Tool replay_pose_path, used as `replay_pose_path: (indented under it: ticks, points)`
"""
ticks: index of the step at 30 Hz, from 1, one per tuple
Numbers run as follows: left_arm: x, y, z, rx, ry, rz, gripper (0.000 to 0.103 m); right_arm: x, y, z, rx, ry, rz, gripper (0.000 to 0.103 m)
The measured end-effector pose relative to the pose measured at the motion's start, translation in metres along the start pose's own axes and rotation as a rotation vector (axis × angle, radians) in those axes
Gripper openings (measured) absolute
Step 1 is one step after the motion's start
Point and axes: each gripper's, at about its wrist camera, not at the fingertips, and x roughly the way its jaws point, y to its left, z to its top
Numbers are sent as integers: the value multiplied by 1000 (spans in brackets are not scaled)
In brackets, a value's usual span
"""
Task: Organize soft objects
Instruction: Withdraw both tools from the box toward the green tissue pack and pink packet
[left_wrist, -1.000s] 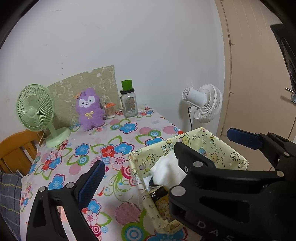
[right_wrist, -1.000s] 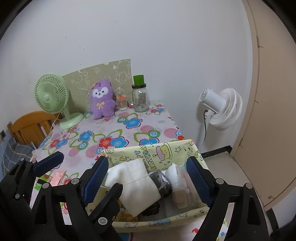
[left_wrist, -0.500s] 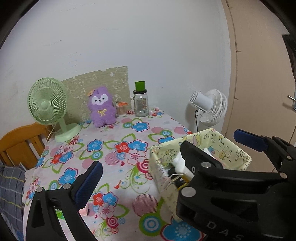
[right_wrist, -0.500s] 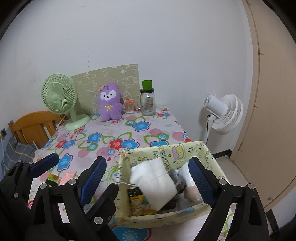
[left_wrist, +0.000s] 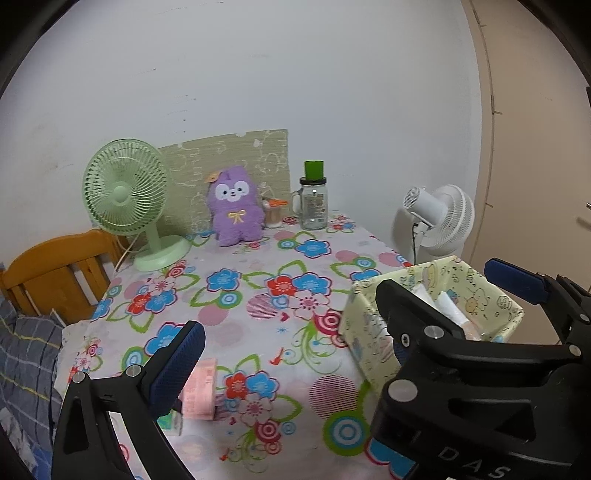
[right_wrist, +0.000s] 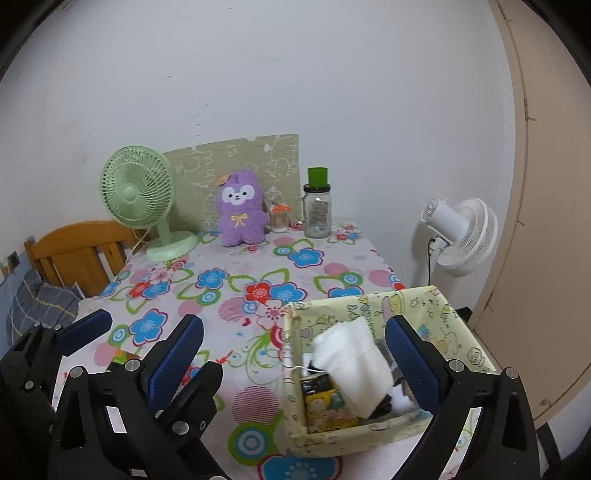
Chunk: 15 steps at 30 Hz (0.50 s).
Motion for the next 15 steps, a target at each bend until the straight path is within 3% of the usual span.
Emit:
replay_pose_path:
  ticks: [15]
  points:
    - [0, 42, -11, -37, 19, 62, 103, 15, 40, -6, 1, 24, 68, 100]
